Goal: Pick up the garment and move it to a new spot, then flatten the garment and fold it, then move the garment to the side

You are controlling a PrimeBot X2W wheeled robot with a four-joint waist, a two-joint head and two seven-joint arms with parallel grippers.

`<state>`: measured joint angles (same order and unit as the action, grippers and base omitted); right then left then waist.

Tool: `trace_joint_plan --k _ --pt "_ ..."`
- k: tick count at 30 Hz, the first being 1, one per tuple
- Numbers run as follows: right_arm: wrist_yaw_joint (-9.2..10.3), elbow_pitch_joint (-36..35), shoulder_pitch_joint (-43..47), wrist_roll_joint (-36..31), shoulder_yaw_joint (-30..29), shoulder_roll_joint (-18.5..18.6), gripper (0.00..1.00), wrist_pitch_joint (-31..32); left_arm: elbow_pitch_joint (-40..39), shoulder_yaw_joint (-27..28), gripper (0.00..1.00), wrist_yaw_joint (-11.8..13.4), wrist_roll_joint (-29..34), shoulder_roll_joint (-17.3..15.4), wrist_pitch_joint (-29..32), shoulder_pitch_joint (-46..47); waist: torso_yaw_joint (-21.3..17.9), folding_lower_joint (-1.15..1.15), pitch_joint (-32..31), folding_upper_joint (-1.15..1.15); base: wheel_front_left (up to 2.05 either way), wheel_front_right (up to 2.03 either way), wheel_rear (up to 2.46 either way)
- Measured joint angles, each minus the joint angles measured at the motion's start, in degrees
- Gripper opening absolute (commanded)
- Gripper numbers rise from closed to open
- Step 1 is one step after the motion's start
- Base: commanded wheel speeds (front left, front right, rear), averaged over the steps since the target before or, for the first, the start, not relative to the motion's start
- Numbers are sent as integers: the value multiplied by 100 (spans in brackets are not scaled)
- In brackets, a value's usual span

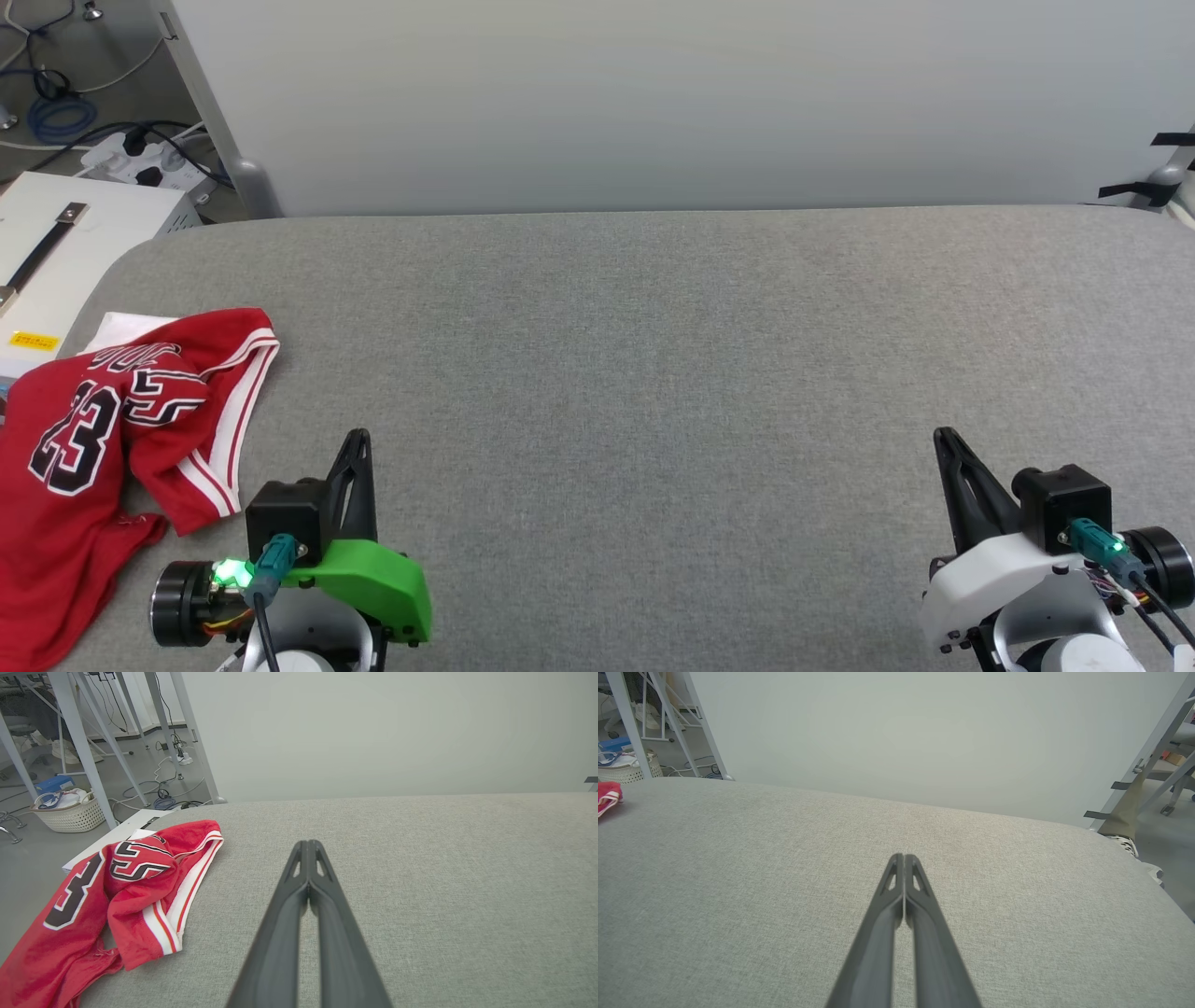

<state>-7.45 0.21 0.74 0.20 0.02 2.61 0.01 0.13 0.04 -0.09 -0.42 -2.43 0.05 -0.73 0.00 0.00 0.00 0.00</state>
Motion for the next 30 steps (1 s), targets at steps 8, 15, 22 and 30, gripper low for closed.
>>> trace_joint_plan --k 8,15,22,30 --pt "0 0 0 0 -1 0 0 0 0 -1 0 0 0 0 0 0 0 0 0 0 0 0 0" --pt "0 0 0 0 -1 0 0 0 0 -1 0 0 0 0 0 0 0 0 0 0 0 0 0" --pt "0 4 1 1 -2 -7 100 0 1 0 100 0 -8 8 0 -2 0 0 0 0 0 0 0" --pt "0 4 1 18 -21 -11 100 -26 0 -2 100 22 -15 13 -14 -3 -1 0 8 0 0 0 0"
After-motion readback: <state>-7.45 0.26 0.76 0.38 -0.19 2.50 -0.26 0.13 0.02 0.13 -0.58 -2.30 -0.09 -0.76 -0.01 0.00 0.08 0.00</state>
